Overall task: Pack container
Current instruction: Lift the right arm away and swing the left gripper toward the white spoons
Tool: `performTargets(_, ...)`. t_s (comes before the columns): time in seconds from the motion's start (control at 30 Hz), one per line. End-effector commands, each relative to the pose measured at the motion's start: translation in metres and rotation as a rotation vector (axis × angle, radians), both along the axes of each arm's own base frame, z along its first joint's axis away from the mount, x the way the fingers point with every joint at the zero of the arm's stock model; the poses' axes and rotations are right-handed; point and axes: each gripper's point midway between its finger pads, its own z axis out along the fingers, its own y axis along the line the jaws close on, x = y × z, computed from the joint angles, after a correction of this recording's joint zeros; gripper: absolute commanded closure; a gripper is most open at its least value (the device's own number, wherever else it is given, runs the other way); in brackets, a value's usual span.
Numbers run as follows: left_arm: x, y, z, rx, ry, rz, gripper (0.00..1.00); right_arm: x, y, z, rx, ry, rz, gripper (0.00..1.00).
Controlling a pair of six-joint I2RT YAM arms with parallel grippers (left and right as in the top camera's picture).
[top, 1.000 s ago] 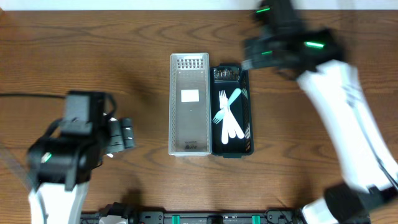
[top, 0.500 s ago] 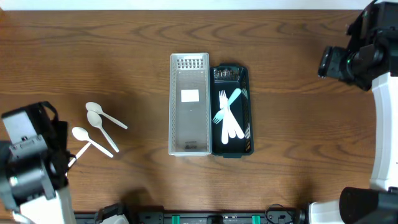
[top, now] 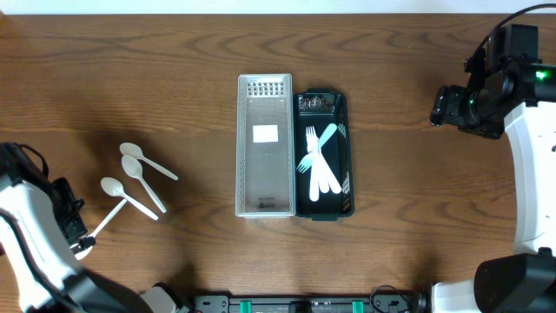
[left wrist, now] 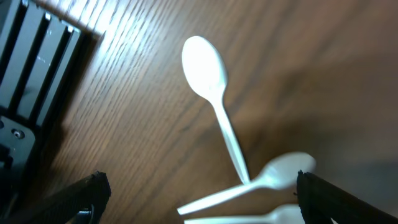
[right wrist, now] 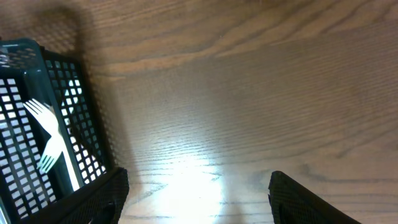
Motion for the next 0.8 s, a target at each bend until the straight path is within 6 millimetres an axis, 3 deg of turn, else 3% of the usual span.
performTargets(0.0,-0.001,-0.003,-0.021,-0.093,0.031,0.042,0.02,0.0,0.004,-0.002,0.002,0.002,0.025,0.25)
performTargets(0.33,0.002,0.006,-0.059,-0.138,0.111,0.053,0.02,0.0,0.004,-0.002,0.002,0.003,0.025,0.25)
performTargets(0.77,0.004,0.011,-0.11,-0.059,0.047,-0.027,0.02,-0.002,0.005,-0.002,0.003,0.011,0.026,0.25)
